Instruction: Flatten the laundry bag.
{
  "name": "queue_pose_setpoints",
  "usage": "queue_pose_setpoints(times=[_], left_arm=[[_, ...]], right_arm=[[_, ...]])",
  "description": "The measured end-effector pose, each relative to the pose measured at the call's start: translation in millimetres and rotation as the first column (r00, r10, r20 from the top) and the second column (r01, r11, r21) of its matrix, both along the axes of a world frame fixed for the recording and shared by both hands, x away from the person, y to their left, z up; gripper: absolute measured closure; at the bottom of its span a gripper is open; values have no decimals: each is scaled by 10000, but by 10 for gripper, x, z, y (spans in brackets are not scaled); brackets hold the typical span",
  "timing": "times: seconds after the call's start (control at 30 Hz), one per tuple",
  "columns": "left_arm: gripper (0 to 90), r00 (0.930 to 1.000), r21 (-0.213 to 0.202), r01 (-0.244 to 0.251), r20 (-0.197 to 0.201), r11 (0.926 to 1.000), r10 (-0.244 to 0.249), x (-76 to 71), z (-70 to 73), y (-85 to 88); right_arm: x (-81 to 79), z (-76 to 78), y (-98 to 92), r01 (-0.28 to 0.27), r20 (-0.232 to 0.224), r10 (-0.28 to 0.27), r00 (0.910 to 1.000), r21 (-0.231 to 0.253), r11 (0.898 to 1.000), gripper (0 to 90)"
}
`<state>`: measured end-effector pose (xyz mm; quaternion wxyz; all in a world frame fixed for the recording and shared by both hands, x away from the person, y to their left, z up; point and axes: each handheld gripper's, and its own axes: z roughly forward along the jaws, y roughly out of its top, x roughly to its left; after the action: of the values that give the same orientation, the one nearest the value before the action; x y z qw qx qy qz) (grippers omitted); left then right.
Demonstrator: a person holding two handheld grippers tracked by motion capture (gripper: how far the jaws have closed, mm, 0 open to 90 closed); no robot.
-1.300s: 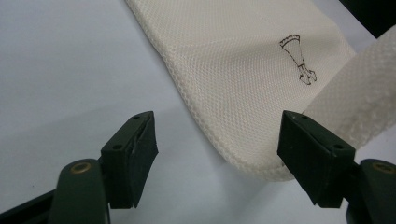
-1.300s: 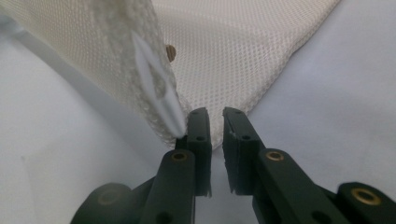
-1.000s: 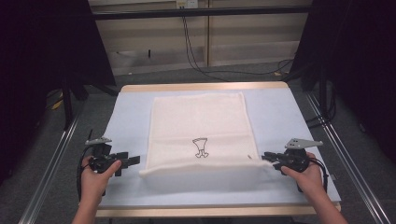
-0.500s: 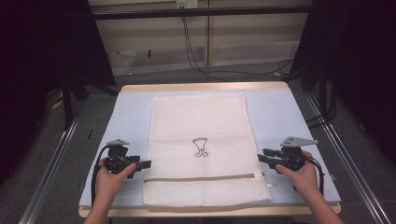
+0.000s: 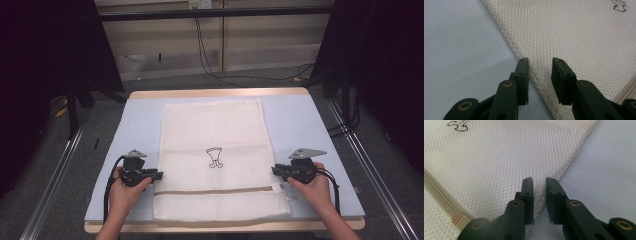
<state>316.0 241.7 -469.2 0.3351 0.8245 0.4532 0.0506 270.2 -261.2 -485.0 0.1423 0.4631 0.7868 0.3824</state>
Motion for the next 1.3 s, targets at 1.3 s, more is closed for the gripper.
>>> queue_pose_setpoints(times=[1.3], left_arm=[[872, 9987, -512, -507, -90, 9974, 503, 155, 56, 141]], right_arm=[[4, 43, 117, -374, 355, 378, 9987, -135, 9992, 873]])
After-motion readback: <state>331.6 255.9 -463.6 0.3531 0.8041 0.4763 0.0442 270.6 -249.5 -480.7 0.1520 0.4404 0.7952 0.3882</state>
